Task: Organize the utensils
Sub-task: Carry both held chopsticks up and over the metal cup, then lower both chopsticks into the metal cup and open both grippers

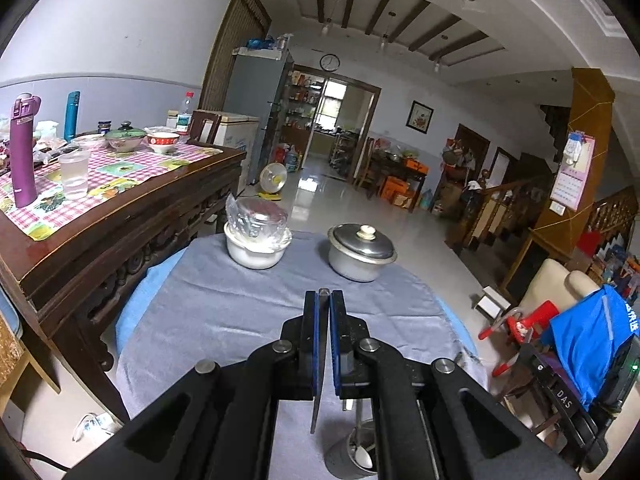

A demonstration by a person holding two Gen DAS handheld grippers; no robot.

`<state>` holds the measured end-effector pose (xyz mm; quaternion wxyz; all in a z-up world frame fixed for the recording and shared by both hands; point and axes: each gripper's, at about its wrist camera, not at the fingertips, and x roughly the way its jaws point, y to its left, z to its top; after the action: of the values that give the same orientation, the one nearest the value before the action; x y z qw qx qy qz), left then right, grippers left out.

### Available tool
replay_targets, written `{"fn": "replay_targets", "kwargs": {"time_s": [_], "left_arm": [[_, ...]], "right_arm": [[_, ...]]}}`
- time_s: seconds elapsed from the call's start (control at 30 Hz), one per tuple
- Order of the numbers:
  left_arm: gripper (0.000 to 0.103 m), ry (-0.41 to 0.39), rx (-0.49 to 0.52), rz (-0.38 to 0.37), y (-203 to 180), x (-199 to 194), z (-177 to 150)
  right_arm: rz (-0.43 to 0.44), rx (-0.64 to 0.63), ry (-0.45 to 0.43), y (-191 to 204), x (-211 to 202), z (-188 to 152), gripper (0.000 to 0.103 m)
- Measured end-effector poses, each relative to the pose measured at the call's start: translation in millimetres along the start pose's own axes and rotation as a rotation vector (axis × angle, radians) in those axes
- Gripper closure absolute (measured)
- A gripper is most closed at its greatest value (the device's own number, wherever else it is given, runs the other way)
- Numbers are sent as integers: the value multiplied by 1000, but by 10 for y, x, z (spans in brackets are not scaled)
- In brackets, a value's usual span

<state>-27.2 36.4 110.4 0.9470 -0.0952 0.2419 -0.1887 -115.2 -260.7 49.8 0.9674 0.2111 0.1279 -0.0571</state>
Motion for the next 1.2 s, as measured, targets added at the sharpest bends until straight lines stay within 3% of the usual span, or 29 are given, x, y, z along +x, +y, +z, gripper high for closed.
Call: {"fn": "replay_targets", "kwargs": {"time_s": [0.47,0.7,0.9,1.2], "left_arm": [[98,-52,5,-88,-149,-344,83],[98,-57,4,-114,-200,-391,64],[98,-32,6,-139,-242,-340,33],[98,-5,16,-154,-311,-275,-27]], "right_arm": [[32,7,-197,217,-221,44,96],[18,-52,-299,461,-208,-5,96],[-15,-124,-303,632,-49,-162,96],[-22,-145,-238,593,75,-286,96]]}}
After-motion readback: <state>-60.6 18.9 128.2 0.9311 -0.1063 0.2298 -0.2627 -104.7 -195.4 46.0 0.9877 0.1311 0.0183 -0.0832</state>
